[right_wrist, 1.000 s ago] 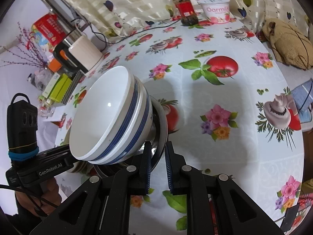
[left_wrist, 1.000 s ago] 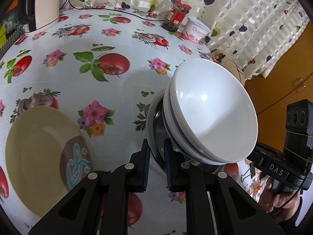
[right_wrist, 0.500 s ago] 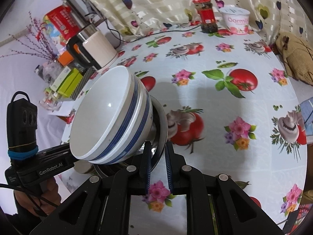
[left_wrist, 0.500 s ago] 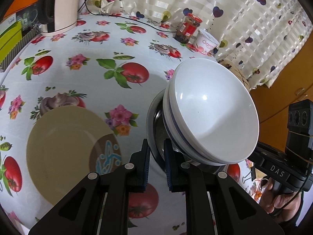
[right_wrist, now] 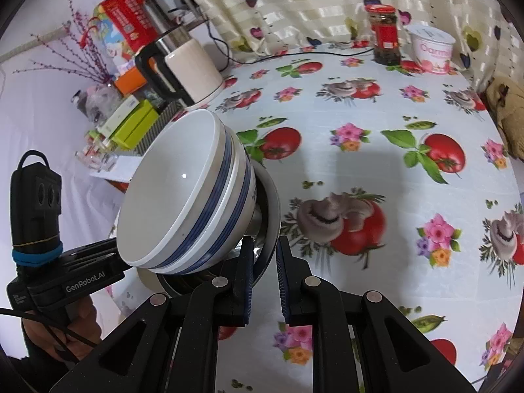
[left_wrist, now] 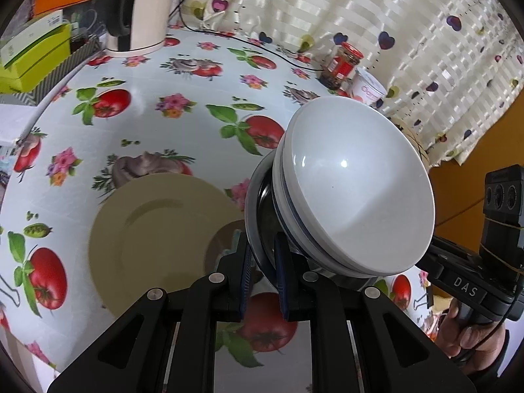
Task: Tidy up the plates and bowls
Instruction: 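Lower the steel bowl stack onto the beige plate stack with both tools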
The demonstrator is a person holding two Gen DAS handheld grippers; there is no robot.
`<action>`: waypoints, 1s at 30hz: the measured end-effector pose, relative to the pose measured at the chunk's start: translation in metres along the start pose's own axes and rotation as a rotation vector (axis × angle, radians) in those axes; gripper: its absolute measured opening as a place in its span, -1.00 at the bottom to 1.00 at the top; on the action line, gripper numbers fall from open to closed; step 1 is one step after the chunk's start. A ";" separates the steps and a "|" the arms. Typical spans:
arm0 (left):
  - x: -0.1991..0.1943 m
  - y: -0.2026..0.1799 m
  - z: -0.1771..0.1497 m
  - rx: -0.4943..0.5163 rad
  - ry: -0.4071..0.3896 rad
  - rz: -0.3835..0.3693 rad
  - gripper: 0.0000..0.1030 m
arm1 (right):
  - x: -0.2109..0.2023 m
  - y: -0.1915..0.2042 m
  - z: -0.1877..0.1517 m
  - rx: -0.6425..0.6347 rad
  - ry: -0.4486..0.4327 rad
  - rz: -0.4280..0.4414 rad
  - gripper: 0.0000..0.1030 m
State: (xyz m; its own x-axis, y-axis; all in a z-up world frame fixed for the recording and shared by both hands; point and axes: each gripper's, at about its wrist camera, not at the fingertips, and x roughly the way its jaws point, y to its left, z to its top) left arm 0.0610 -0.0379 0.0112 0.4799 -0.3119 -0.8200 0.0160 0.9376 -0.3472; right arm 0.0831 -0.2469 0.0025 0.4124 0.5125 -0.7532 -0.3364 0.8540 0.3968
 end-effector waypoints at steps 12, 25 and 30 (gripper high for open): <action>-0.011 0.031 -0.003 -0.051 -0.018 0.040 -0.72 | 0.022 0.027 0.008 -0.054 0.035 0.032 -0.74; -0.021 0.067 -0.010 -0.114 -0.026 0.089 -0.72 | 0.054 0.057 0.014 -0.109 0.088 0.064 -0.74; -0.021 0.077 -0.014 -0.132 -0.023 0.103 -0.72 | 0.066 0.067 0.012 -0.123 0.109 0.074 -0.74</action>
State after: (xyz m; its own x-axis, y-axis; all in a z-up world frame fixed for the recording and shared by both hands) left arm 0.0402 0.0390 -0.0045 0.4926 -0.2103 -0.8445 -0.1493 0.9356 -0.3201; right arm 0.0978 -0.1555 -0.0141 0.2904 0.5551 -0.7795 -0.4663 0.7934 0.3913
